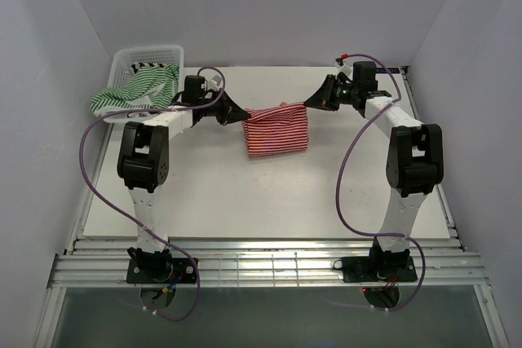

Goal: Fold and stack the tank tops
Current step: Fold the tank top

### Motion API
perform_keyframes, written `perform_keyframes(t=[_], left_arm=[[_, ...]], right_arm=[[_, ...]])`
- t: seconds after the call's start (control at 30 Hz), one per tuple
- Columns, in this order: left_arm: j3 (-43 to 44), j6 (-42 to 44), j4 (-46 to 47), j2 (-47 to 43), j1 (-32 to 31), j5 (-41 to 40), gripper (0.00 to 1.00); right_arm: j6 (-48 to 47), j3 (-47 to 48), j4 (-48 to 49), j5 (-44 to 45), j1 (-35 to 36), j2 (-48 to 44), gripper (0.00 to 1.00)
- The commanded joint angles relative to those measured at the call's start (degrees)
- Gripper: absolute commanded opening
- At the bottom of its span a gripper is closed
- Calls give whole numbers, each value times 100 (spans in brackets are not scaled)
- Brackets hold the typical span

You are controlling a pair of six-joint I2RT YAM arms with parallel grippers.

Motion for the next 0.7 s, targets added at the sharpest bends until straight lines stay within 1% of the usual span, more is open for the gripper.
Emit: perform_keyframes(t=[0.0, 0.03, 0.23, 0.4, 0.47, 0.53, 0.57, 0.6, 0.63, 0.67], left_arm=[[437, -56, 56, 192, 159, 5, 0], [499, -56, 65, 194, 160, 22, 0], [912, -100, 56, 668, 204, -83, 0], [1238, -126, 65, 1045, 221, -92, 9], [1299, -135, 82, 1107, 221, -110, 9], [1378, -126, 109, 1151, 230, -198, 18], [1422, -109, 100, 1152, 239, -215, 25], [1483, -83, 82, 1143, 239, -259, 29], [1510, -30, 56, 1108, 248, -381, 42], [1554, -3, 12, 1090, 256, -452, 55]], right_arm=[[-23, 513, 296, -83, -48, 246, 8], [-23, 583, 470, -74, -39, 325, 8], [-14, 1101, 629, -135, -39, 984, 8], [-41, 1488, 753, -232, -30, 1555, 8], [-189, 1918, 622, -319, -21, 1853, 8], [-313, 2182, 542, -285, 23, 2013, 8], [-400, 2384, 524, -276, 57, 2109, 10], [-566, 2473, 516, -241, 110, 2154, 11], [-603, 2560, 507, -215, 128, 2198, 13], [-638, 2796, 428, -240, 146, 2302, 21]])
